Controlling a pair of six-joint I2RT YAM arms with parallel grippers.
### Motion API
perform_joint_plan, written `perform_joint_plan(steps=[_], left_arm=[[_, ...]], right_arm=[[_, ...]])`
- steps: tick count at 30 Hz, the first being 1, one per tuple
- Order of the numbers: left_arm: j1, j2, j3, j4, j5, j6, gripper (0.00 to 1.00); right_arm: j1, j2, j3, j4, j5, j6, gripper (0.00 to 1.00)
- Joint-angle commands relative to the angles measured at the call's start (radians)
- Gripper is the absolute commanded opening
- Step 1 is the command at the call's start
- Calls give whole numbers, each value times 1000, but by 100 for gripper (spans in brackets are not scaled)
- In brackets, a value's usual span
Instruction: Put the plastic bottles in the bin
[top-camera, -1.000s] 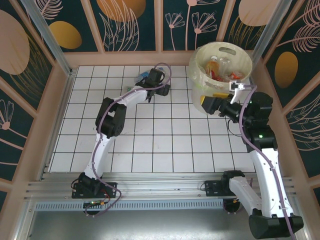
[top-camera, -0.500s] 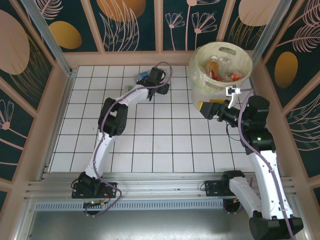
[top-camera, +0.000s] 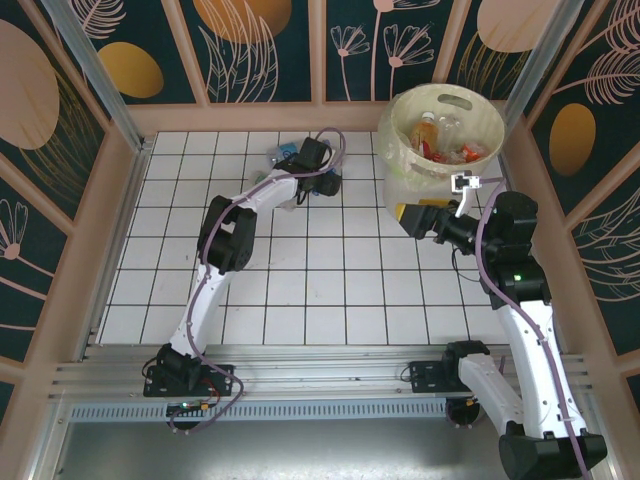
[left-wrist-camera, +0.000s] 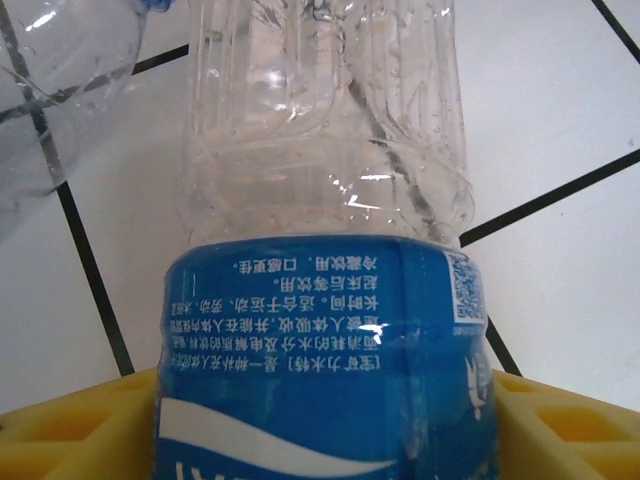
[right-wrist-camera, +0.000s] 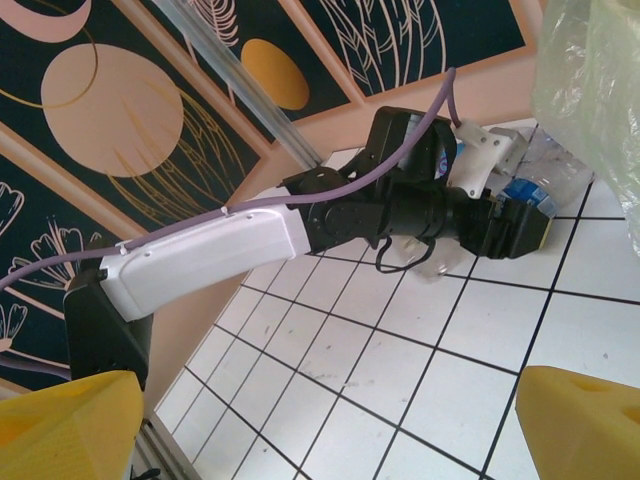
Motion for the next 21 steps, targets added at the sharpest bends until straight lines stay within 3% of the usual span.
perform_joint_plan(steps=[1, 7, 12, 21], left_arm=[[1, 22, 36, -44, 41, -4, 67], [1, -14, 25, -10, 73, -34, 58], [1, -121, -98, 106, 171, -100, 57], [1, -467, -575, 463, 323, -301, 57]], right_arm=[[6, -3, -4, 5, 11, 11, 96], [6, -1, -9, 6, 18, 14, 96], [7, -1, -40, 28, 23, 44, 96], [49, 1, -132, 130, 48, 193, 96]])
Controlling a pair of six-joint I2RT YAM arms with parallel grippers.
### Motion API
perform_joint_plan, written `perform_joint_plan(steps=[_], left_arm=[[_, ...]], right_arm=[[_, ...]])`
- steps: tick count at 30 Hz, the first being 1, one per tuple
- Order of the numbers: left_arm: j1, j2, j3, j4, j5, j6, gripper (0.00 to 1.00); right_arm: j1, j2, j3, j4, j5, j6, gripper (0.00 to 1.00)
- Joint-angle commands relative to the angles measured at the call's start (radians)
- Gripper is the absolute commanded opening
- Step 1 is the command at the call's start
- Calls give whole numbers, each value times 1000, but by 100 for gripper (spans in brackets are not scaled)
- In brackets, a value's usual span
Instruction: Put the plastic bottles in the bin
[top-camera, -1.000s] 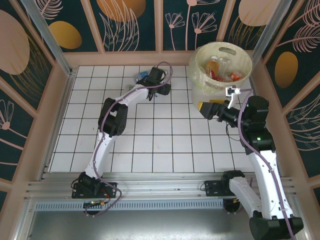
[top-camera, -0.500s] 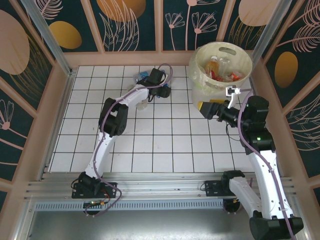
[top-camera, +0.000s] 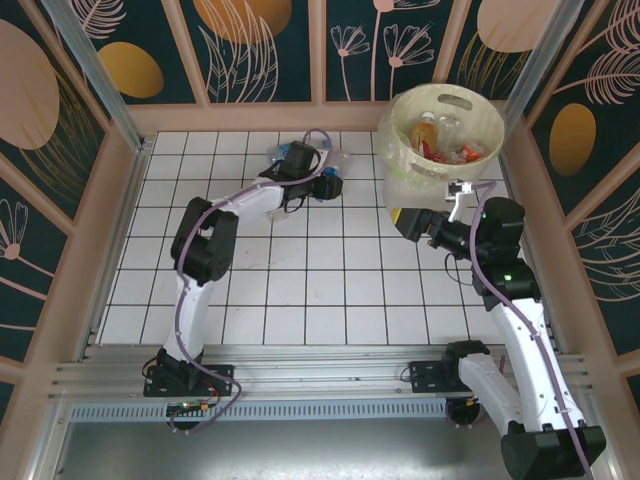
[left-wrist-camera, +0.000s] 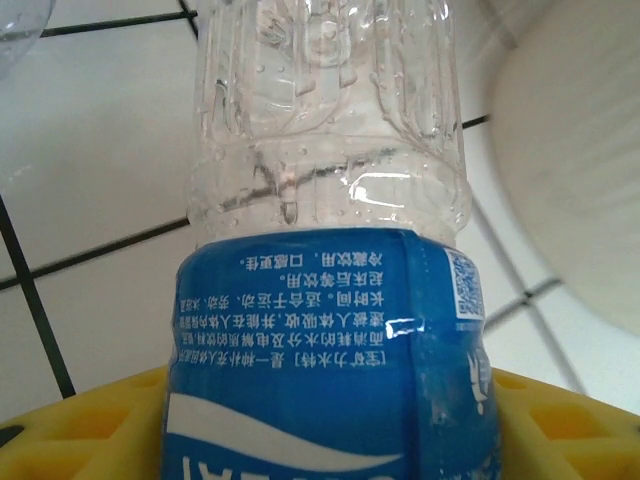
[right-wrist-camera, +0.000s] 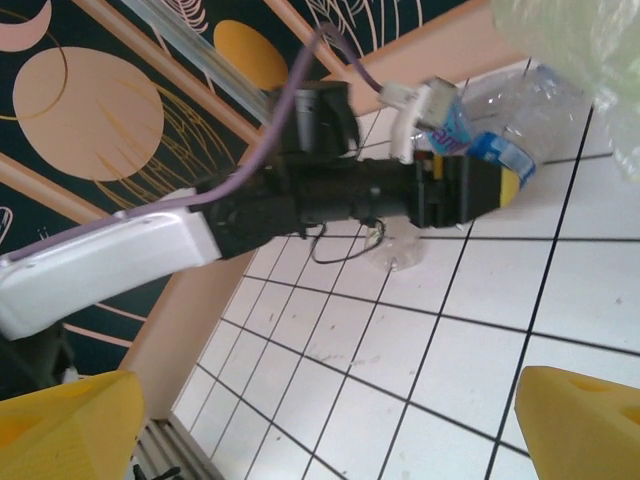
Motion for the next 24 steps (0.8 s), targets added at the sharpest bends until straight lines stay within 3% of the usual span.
perform_joint_plan(steps=[1, 7, 14, 24], left_arm=[[1, -174, -180, 248, 104, -136, 57], [-9, -411, -565, 559, 183, -332, 58], [-59, -607, -798, 680, 260, -409, 59], [-130, -783, -1001, 758, 269, -461, 58]], right_arm=[[39, 3, -29, 75, 48, 115, 96], [183, 17, -100, 171, 200, 245, 97], [305, 140, -138, 354, 289, 331, 99], [377, 368, -79, 521, 307, 372, 99]])
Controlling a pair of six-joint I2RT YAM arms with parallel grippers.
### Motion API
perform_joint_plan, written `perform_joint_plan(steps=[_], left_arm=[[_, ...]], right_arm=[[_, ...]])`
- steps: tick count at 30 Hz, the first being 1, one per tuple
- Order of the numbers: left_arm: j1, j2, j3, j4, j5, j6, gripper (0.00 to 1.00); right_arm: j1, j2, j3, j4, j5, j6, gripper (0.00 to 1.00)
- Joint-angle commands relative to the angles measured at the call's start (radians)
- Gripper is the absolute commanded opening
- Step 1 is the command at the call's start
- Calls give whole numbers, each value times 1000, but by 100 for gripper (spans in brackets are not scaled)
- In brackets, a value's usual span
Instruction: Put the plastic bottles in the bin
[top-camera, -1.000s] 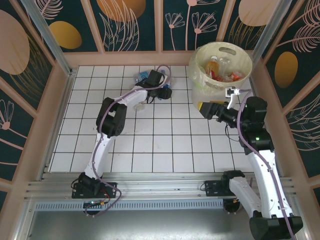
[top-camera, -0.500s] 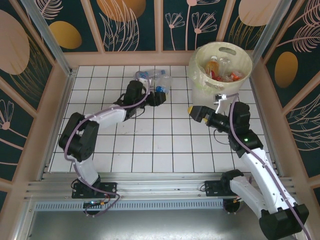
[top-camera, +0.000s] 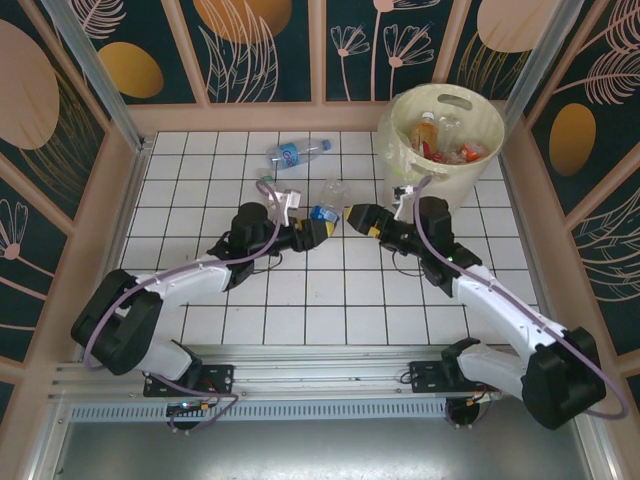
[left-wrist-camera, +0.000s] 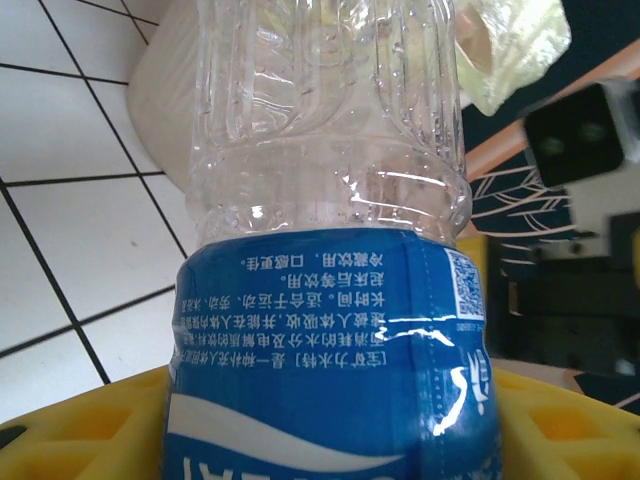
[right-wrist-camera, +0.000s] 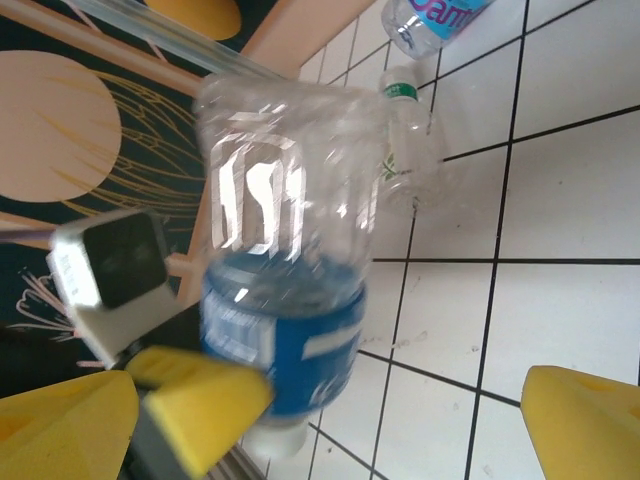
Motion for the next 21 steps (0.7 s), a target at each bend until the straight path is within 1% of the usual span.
perform_joint_plan(steps=[1, 6, 9, 11, 13, 16, 19, 21], left_arm=[[-29, -50, -45, 78, 20, -28, 58], [-63, -67, -79, 99, 15, -56, 58], [-80, -67, -85, 116, 9, -67, 58], [-89, -67, -84, 123, 7, -71, 58], [-93, -67, -80, 120, 5, -69, 58], [-94, -64, -78, 118, 7, -68, 58], [-96, -63, -78, 115, 10, -67, 58], [-96, -63, -78, 115, 10, -65, 59]], right_arm=[[23, 51, 56, 115, 15, 22, 99], [49, 134, 102, 172, -32, 31, 99], [56, 177, 124, 197, -50, 41, 96], [78, 203, 135, 208, -58, 44, 91], [86, 217, 147, 212, -60, 44, 82], [91, 225, 156, 210, -53, 40, 71], [91, 222, 160, 194, -43, 32, 62], [91, 219, 160, 187, -40, 29, 58]])
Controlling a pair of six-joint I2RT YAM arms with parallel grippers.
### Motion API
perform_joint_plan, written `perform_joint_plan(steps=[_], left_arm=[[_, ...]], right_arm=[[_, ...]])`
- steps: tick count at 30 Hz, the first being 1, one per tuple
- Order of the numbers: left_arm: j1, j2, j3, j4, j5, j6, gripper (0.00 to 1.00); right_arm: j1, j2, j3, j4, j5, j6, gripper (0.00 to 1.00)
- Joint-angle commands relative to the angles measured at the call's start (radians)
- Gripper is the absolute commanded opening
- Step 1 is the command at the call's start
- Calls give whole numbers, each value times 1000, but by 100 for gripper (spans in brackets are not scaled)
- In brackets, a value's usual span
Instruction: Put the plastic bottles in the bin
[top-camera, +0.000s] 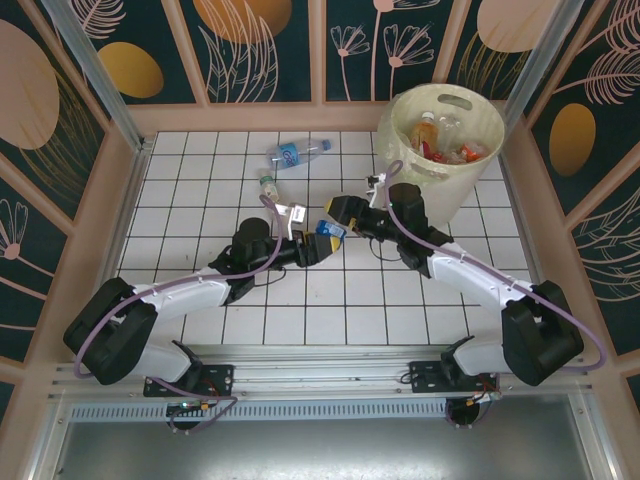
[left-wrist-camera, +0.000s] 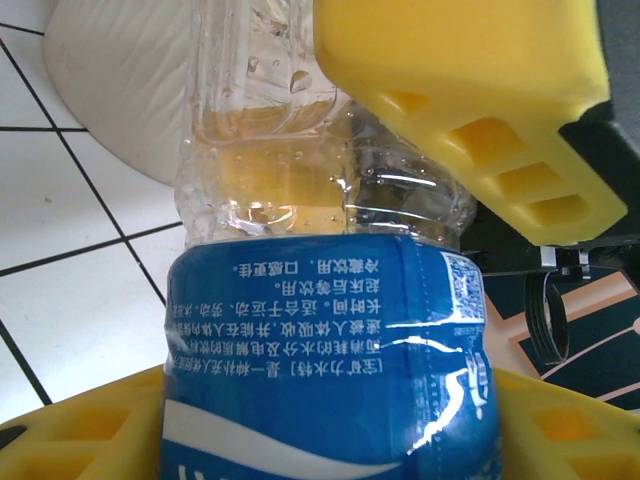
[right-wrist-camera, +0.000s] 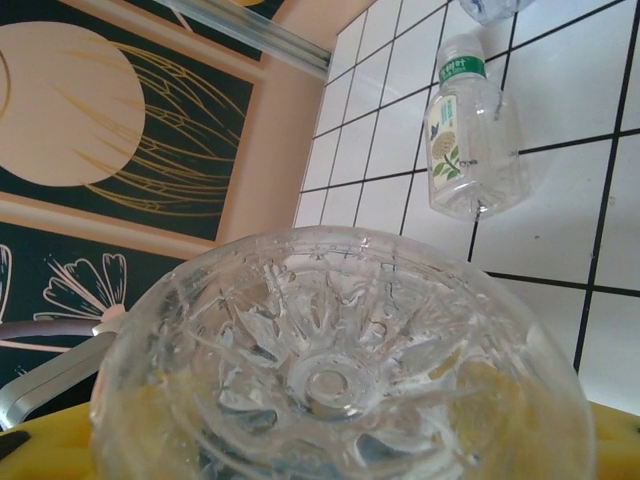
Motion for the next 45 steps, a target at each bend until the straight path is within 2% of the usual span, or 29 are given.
perform_joint_plan(steps=[1, 5, 11, 14, 19, 23, 26, 34, 40, 45], left_arm=[[-14, -15, 2, 20, 13, -2, 61], [-14, -19, 19, -21, -10, 13, 68], [-14, -75, 74, -216, -122, 91, 98], [-14, -125, 94, -318, -172, 152, 99], [-13, -212, 109, -443, -152, 278, 99], [-13, -280, 117, -559, -273, 334, 99], [-14, -318, 107, -581, -346, 342, 99], [-13, -344, 84, -601, -448, 340, 99], [-13, -318, 97, -634, -537, 355, 99], [-13, -299, 113, -641, -547, 359, 99]], right_arm=[[16, -9, 39, 34, -11, -21, 56], [17, -19, 45, 11, -7, -36, 53], [5, -79, 77, -122, 48, -121, 52], [-23, -135, 80, -178, 58, -149, 52], [-136, -229, 113, -280, 60, -209, 53], [-189, -269, 215, -374, 116, -324, 54], [-198, -269, 314, -419, 193, -438, 56], [-202, -196, 521, -413, 463, -698, 56], [-253, -100, 597, -353, 557, -775, 56], [-329, 18, 678, -323, 590, -792, 56]])
